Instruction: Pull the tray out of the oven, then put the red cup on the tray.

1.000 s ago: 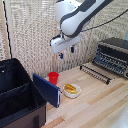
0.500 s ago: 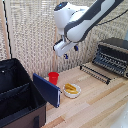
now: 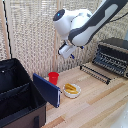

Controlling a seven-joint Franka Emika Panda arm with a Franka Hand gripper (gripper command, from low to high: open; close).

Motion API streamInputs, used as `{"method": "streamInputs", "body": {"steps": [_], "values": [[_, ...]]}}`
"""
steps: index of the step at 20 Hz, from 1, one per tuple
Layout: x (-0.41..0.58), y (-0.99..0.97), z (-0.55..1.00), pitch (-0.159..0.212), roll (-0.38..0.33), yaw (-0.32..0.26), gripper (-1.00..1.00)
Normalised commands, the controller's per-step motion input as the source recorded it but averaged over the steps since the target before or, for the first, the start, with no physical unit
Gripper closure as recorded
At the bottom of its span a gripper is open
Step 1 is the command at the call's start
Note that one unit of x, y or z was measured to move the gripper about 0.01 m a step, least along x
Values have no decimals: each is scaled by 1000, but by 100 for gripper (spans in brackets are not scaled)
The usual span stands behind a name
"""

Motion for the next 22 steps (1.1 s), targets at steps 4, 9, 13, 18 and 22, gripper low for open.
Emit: {"method": "streamInputs", "body": {"steps": [4, 9, 13, 18, 22], "values": [[266, -402, -96, -23, -234, 31, -100], [335, -428, -118, -13, -169, 27, -100], [312, -384, -79, 0, -156, -18, -100], [321, -487, -14, 1, -117, -49, -100], [266, -725, 0, 18, -89, 3, -100]]}}
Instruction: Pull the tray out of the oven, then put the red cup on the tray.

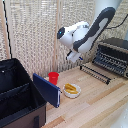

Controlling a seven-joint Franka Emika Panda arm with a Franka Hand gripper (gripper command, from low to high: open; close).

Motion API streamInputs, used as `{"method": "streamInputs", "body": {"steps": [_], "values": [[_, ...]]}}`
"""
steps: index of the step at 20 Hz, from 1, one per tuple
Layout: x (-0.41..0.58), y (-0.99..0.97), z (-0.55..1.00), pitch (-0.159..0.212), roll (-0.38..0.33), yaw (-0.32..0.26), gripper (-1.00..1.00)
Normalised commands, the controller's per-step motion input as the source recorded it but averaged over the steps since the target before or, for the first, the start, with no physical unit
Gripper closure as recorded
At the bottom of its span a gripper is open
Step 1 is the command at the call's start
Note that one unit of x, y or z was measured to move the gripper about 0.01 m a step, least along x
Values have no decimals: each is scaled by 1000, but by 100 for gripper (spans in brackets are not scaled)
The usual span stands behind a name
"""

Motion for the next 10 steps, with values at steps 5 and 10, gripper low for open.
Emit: {"method": "streamInputs", "body": {"steps": [5, 10], "values": [[172, -698, -28, 21, -98, 104, -100], [40, -492, -85, 36, -127, 199, -100]]}}
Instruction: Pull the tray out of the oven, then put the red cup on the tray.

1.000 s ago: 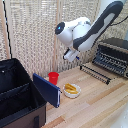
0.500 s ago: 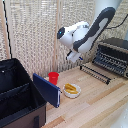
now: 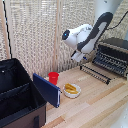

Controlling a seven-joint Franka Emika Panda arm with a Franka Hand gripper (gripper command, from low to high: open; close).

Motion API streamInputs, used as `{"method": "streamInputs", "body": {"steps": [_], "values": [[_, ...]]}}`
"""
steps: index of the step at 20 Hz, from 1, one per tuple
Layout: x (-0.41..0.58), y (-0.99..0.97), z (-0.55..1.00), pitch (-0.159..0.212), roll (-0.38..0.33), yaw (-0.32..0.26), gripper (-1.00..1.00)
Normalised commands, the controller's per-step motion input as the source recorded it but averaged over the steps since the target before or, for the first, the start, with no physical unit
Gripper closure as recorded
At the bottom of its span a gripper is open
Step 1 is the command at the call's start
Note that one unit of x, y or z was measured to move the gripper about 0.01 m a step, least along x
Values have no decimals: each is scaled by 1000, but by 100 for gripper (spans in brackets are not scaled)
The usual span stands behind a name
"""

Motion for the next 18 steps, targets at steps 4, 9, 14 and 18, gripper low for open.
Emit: {"method": "streamInputs", "body": {"steps": [4, 9, 14, 18], "values": [[-4, -437, -84, 39, -171, 189, -100], [-125, -362, -85, 19, -279, 147, -100], [-199, -456, -196, 0, -315, 59, -100], [-242, -608, -196, 0, -118, 49, -100]]}}
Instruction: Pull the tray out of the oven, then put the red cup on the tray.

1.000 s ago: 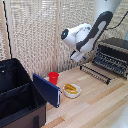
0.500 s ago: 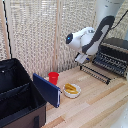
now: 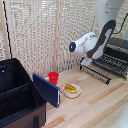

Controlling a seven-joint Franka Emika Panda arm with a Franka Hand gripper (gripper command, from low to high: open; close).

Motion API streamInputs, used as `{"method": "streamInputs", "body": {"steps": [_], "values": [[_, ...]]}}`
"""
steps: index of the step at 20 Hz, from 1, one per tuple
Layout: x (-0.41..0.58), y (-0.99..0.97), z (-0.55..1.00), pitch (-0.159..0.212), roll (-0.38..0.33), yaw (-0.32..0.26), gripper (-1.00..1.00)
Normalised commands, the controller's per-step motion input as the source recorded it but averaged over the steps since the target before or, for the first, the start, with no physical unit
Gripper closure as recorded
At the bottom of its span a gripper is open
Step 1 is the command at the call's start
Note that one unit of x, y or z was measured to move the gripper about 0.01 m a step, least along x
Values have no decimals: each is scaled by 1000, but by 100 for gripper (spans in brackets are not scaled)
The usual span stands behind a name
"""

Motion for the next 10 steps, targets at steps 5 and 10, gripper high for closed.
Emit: {"method": "streamInputs", "body": {"steps": [5, 10], "values": [[-131, -710, -7, 1, 27, 73, -100], [-5, -635, 114, 20, 71, 178, -100]]}}
